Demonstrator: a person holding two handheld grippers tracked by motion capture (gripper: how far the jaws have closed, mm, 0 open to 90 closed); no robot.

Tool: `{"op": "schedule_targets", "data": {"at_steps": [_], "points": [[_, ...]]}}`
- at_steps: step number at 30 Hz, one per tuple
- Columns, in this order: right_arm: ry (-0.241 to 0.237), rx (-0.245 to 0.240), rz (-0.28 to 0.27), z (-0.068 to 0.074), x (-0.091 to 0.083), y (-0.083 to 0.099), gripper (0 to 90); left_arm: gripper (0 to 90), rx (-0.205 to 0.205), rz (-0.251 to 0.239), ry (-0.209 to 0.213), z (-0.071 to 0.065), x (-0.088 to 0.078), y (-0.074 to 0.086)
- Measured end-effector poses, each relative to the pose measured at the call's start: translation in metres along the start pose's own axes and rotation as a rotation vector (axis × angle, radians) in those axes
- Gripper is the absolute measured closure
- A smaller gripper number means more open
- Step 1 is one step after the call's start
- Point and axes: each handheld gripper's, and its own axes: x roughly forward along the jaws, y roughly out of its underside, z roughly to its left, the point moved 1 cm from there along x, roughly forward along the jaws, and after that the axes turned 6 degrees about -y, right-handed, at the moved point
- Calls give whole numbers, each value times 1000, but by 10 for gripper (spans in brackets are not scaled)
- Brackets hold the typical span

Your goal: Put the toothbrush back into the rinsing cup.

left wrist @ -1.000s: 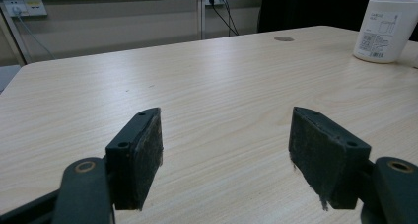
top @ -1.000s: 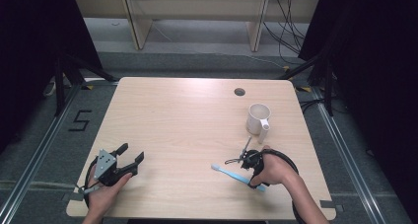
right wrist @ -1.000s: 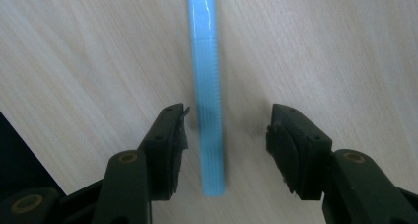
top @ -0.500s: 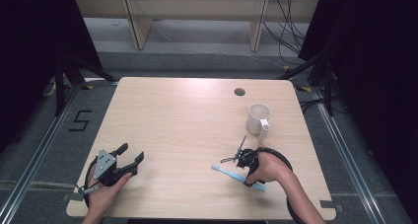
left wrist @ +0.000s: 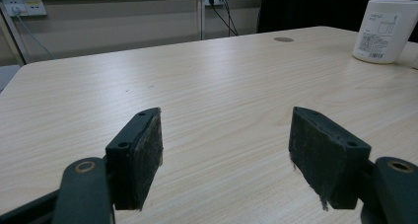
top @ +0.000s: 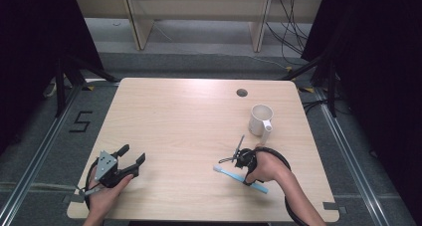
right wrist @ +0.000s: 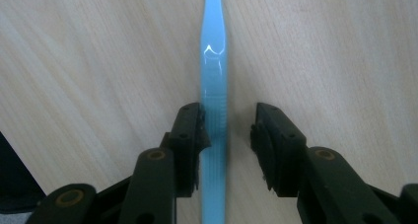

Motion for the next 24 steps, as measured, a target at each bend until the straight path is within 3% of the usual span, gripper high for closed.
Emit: {"op": "schedule_targets", "data": {"at_steps": [1,4,6,14,19,24], "points": [[-2,-19,-1,0,0,-2,651,284,0,-1,-2,0,0,0],[1,-1,-4,2,1,-4,658,284,-2,-2,-2,0,0,0],[-2,-27,-3,2,2,-7,672,283,-6,-16,5,1,1,0],[23,-30,19,4,3,-10,708,284,2,1,1,0,0,0],[53,5,58,11,3,-15,765,284,2,0,0,0,0,0],[59,3,67,11,3,-16,783,284,2,-2,1,0,0,0]]}}
